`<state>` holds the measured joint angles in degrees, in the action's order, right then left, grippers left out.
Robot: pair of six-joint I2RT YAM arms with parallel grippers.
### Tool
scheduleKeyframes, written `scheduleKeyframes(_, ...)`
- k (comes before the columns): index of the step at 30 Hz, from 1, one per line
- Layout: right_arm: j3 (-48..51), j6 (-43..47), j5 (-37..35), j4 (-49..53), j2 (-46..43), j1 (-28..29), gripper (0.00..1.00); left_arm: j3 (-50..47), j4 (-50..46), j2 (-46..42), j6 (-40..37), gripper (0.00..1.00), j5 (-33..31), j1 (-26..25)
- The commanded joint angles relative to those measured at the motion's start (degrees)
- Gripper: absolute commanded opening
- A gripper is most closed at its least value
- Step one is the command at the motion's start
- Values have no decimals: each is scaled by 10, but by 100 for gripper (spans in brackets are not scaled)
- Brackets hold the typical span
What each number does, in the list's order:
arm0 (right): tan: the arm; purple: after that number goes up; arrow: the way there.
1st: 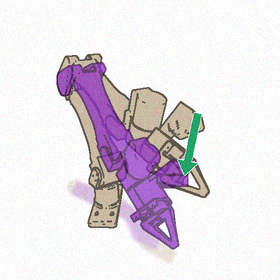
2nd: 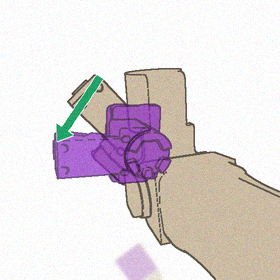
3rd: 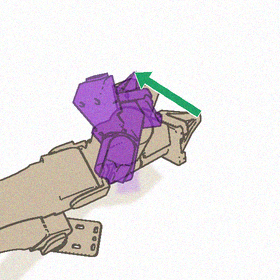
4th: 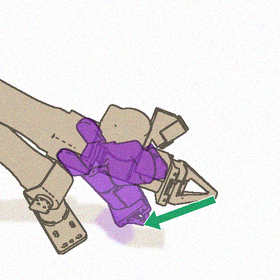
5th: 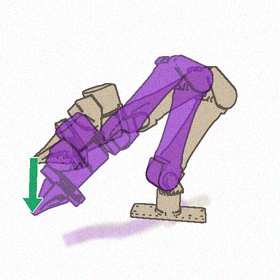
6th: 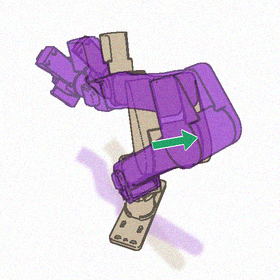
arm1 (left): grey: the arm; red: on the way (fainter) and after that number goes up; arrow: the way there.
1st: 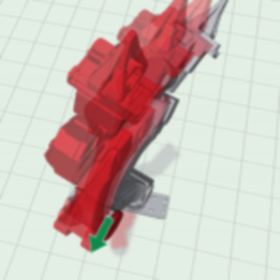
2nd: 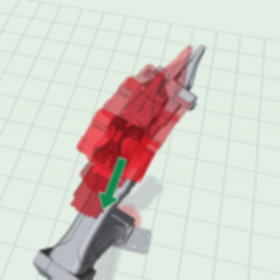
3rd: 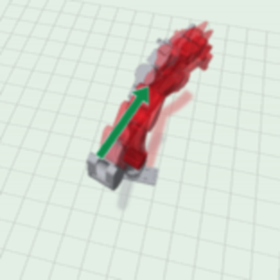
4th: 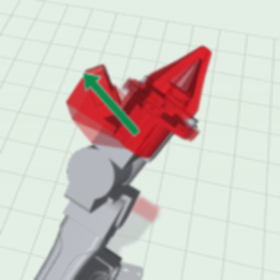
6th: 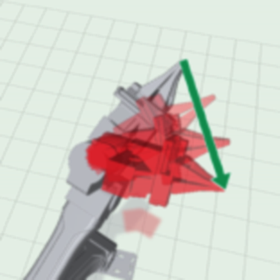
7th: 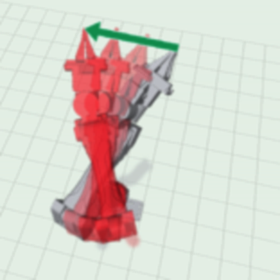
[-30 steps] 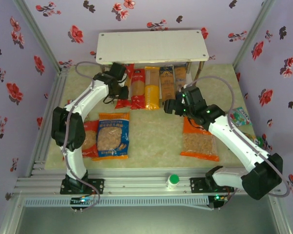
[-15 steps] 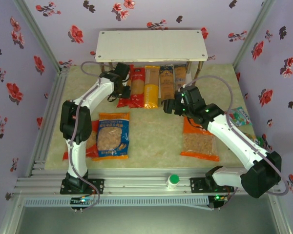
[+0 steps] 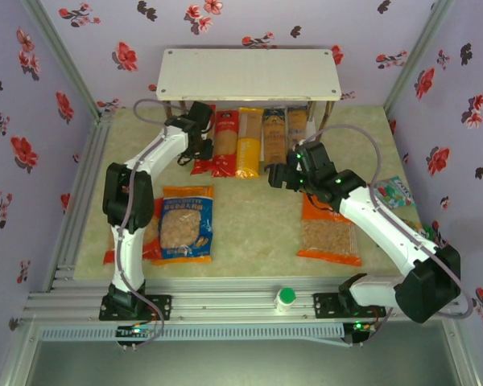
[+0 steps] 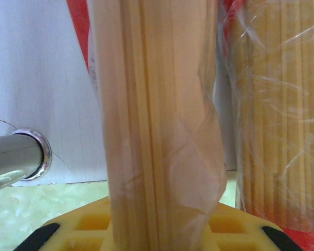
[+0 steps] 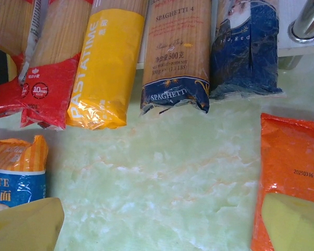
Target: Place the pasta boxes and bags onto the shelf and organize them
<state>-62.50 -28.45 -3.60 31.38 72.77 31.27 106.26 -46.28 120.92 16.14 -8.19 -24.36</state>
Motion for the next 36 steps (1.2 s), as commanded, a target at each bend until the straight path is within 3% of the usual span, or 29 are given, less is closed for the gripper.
scheduleKeyframes(1, -19, 12, 4, -4, 8, -1, 98, 41, 54, 11, -1, 1, -17, 12)
scheduleKeyframes(3, -20, 12, 5, -4, 11, -1, 98, 50, 49, 19, -2, 4, -18, 12)
scheduleKeyframes(7, -20, 12, 4, -4, 13, -1, 98, 52, 50, 24, -3, 24, -17, 12)
scheduleKeyframes(12, -21, 11, 4, -4, 13, -1, 98, 51, 54, 22, -9, 32, -19, 12)
scheduleKeyframes(13, -22, 11, 4, -3, 13, -1, 98, 51, 55, 22, -9, 43, -21, 12)
scheduleKeyframes(20, -20, 10, 3, -2, 13, -1, 98, 48, 57, 20, -21, 61, -32, 12)
scheduleKeyframes(25, -21, 10, 3, 0, 13, -1, 98, 18, 82, 0, -35, 81, -33, 12)
scheduleKeyframes(29, -24, 12, 1, 3, 12, -1, 98, -18, 115, -28, -50, 87, -32, 12)
scheduleKeyframes(36, -28, 15, -8, 10, 11, -1, 98, -124, 220, -126, -65, 87, -12, 6)
